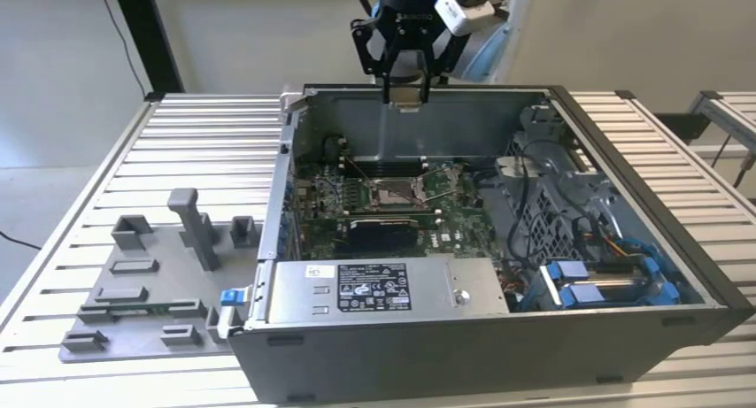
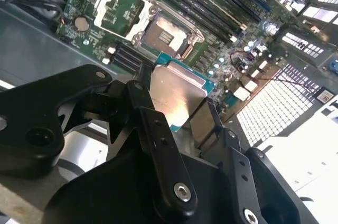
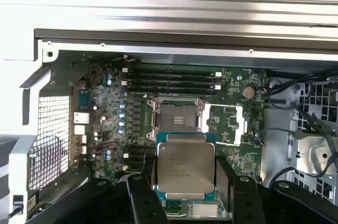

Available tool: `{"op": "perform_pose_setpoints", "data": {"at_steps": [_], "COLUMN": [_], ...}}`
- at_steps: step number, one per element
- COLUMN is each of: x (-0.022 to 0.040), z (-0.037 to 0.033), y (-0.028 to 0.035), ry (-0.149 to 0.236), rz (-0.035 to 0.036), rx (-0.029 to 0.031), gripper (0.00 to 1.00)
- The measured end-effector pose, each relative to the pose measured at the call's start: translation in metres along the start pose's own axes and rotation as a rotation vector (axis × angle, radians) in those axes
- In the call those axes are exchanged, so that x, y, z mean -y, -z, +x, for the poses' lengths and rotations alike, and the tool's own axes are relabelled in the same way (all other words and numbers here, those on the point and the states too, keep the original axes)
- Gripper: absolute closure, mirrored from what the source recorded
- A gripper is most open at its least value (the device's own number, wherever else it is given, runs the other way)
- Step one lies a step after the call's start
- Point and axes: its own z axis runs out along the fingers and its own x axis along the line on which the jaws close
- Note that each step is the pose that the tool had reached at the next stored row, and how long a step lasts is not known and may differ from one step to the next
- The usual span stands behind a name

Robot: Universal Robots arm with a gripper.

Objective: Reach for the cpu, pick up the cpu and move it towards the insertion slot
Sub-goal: 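Pick up the cpu and move it towards the insertion slot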

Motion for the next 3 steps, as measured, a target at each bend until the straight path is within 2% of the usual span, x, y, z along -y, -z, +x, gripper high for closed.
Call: {"op": "perform_pose_setpoints", "data": {"at_steps": [3], "x": [-0.0001], "z": [0.0], "y": [0.0], "ry": [0.0], "rz": [0.0], "rx": [0.0001], "gripper": [1.0]}}
